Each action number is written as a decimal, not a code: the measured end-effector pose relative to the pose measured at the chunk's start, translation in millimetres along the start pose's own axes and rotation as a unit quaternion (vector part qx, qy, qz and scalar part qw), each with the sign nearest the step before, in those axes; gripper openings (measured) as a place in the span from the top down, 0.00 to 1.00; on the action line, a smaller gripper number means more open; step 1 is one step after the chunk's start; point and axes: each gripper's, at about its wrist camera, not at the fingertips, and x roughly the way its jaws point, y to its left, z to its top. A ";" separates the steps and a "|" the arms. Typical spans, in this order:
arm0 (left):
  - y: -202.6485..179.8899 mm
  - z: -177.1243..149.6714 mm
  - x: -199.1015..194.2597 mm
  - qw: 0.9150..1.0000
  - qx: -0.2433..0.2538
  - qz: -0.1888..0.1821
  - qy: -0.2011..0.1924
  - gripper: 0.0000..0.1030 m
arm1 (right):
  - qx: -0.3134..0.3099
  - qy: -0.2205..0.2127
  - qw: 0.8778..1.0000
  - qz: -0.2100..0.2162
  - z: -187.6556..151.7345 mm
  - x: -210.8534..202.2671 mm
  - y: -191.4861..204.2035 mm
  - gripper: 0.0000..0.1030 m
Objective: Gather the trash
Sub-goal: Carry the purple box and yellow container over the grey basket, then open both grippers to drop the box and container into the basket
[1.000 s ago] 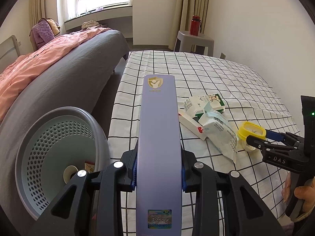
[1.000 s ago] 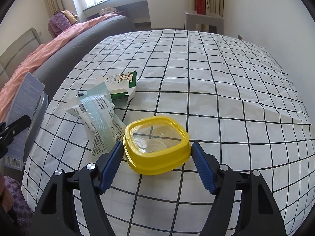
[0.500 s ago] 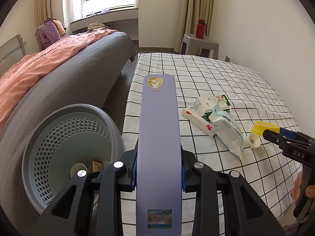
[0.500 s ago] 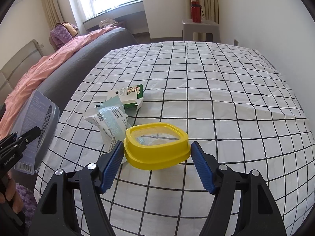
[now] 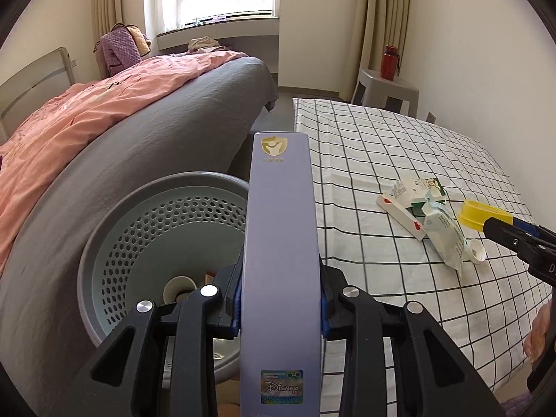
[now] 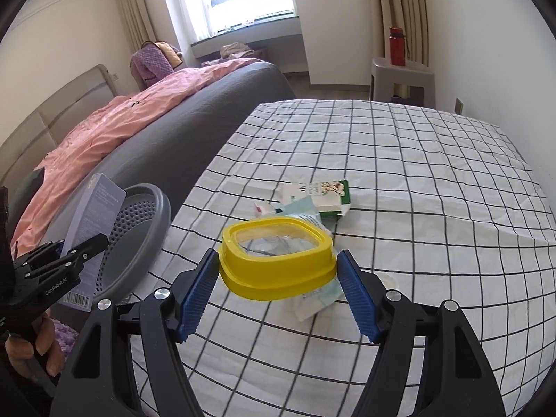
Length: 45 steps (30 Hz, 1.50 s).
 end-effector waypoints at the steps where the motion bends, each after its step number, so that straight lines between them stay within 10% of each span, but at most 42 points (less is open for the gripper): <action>1: 6.1 0.7 -2.2 1.000 -0.004 0.004 -0.001 0.70 | -0.004 0.000 1.000 0.007 2.2 1.3 6.1 0.34; 22: 108.1 -3.6 -5.8 0.993 -0.064 0.097 -0.003 0.70 | -0.088 0.002 0.989 0.117 35.9 55.5 152.1 0.34; 45: 131.9 -20.9 25.7 0.991 -0.085 0.097 0.040 0.70 | -0.110 0.051 0.982 0.145 18.8 109.2 186.8 0.34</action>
